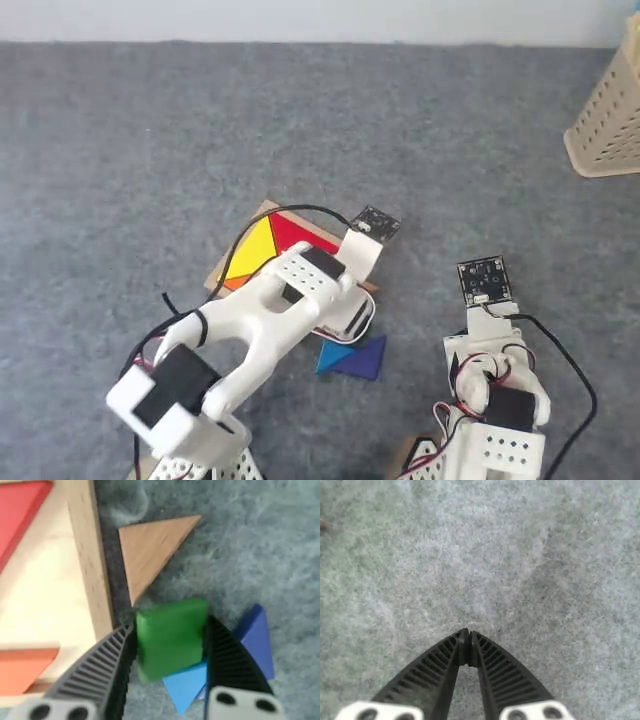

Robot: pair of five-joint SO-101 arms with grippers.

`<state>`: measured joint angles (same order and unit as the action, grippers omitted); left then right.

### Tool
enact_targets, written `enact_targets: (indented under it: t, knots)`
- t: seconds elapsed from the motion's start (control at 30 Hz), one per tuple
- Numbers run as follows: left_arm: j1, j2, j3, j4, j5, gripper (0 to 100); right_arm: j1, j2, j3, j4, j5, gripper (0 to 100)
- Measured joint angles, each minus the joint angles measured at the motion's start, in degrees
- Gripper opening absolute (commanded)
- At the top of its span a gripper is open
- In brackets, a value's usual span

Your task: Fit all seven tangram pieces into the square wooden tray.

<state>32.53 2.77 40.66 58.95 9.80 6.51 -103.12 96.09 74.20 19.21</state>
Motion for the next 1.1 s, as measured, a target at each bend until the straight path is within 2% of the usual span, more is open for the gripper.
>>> enact_targets:
  t: [0.13, 0.37, 0.7, 0.87, 1.1]
  knots:
    - [0.00, 0.44, -0.70, 0.35, -0.09, 20, 0.00, 0.00, 0.00, 0.00, 0.00, 0.6]
    - [0.26, 0.35, -0.70, 0.35, 0.00, 9, 0.00, 0.00, 0.00, 0.00, 0.00, 0.6]
    - [0.00, -1.85, -0.53, 0.88, -1.67, 7, 0.00, 0.00, 0.00, 0.00, 0.00, 0.6]
    - [0.00, -6.95, -0.53, 1.32, -2.90, 2, 0.00, 0.00, 0.00, 0.00, 0.00, 0.6]
    - [-0.18, -18.02, -0.44, 7.30, -7.91, 2, 0.00, 0.00, 0.00, 0.00, 0.00, 0.6]
